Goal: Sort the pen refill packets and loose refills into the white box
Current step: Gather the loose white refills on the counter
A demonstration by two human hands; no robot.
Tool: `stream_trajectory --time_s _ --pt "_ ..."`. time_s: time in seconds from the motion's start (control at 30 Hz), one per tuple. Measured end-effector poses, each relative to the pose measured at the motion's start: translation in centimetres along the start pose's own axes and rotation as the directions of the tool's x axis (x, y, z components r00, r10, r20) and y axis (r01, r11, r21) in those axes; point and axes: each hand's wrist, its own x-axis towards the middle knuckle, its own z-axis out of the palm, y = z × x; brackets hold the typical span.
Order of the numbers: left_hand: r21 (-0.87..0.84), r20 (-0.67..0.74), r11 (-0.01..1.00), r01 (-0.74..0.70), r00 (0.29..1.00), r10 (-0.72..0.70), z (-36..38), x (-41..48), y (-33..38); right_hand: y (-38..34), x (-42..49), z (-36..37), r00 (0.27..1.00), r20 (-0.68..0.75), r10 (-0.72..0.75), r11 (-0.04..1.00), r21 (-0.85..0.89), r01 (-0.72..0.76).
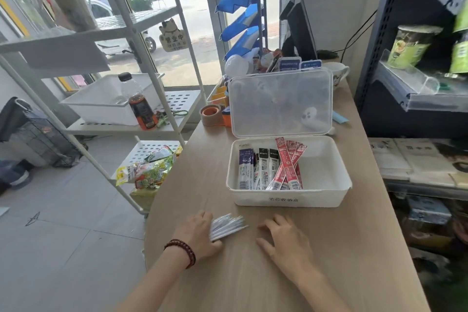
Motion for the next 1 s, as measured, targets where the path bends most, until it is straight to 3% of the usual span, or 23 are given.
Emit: stream_trajectory --time_s 0.33,0.43,0.53,0.6,0.63,0.7,0.83,1.0 --pt "0.154 -0.091 0.988 0.021 0.996 -0.007 0.1 -0.8 0.9 0.4 -0.2 0.0 0.999 0.027 -0.031 0.999 -0.024 0.032" --pt "0.058 -0.151 0.998 0.003 0.988 0.005 0.8 -1.7 0.9 0.8 -0.3 0.2 0.999 0.042 -0.023 0.998 0.058 0.020" --pt "-0.146 -0.238 0.987 -0.066 0.971 0.029 1.2 -2.5 1.6 1.2 -0.3 0.2 1.000 0.022 -0.002 0.987 0.158 -0.002" --pt "-0.468 -0.279 0.874 -0.130 0.960 -0.006 1.4 -3.0 2.8 1.4 -0.2 -0.1 1.000 0.003 0.007 0.981 0.193 -0.008" --pt "-0.645 -0.288 0.743 -0.177 0.957 -0.022 1.4 -3.2 3.5 1.5 -0.2 -0.2 1.000 -0.016 0.009 0.976 0.217 -0.006" --pt "-0.818 -0.333 0.521 -0.242 0.939 -0.085 2.2 -3.3 4.8 1.5 -0.1 -0.6 0.998 -0.060 0.014 0.960 0.282 0.004" --pt "-0.872 -0.392 0.408 -0.269 0.884 -0.254 2.7 -3.3 6.5 1.4 0.0 -1.2 0.994 -0.111 0.024 0.940 0.340 0.015" --pt "-0.928 -0.371 0.152 -0.339 0.862 -0.345 1.1 -2.8 7.3 1.1 -0.1 -1.3 0.993 -0.115 0.022 0.928 0.372 0.023"
